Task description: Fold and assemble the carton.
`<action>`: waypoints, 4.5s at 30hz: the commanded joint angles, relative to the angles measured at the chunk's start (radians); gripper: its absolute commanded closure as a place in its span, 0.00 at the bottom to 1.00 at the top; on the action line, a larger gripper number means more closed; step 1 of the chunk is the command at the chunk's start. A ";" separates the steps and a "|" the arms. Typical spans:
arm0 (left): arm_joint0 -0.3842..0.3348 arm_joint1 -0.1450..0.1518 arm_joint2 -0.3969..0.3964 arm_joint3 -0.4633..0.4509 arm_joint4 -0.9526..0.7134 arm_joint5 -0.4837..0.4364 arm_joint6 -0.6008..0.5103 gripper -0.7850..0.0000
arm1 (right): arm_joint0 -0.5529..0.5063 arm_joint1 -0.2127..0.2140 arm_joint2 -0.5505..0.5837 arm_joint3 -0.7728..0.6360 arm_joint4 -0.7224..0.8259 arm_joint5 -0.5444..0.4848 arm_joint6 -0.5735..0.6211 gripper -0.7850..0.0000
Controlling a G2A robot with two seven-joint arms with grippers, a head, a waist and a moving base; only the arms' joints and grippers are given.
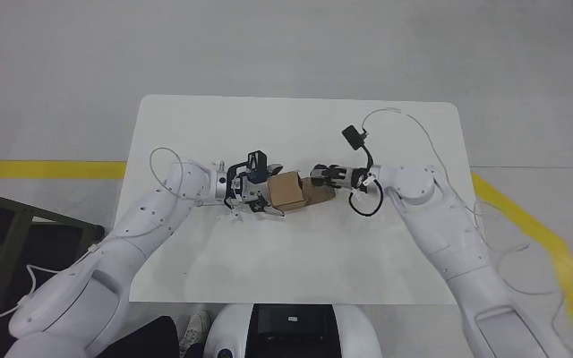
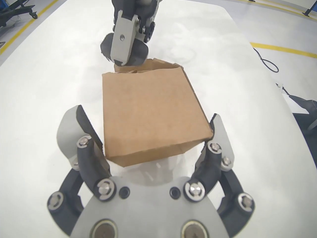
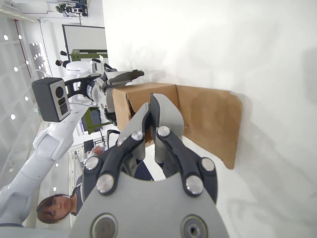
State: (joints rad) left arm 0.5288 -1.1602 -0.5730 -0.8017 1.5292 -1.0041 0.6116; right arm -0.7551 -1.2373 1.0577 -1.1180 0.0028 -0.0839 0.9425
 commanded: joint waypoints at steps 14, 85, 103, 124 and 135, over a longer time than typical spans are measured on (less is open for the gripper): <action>0.018 -0.003 -0.020 -0.018 -0.002 -0.006 -0.011 0.00 | -0.077 0.026 0.028 -0.089 0.000 0.034 0.094 1.00; 0.110 0.030 -0.098 -0.096 -0.014 -0.003 -0.035 0.00 | 0.020 0.040 -0.023 0.035 -0.157 -0.062 0.084 0.60; 0.105 0.023 -0.101 -0.094 -0.014 -0.008 -0.047 0.00 | 0.031 0.026 -0.042 0.051 -0.021 -0.100 0.135 0.60; 0.102 0.025 -0.093 -0.093 -0.013 -0.008 -0.038 0.00 | -0.044 0.032 -0.020 -0.109 0.105 -0.053 0.131 0.48; 0.098 0.026 -0.076 -0.094 -0.027 -0.008 -0.049 0.00 | -0.057 0.031 -0.010 -0.050 0.217 -0.085 0.170 0.59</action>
State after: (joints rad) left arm 0.6281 -1.1342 -0.6503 -0.8948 1.5034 -1.0123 0.5637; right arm -0.8130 -1.2060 1.0494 -1.1743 0.2161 -0.1721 1.1141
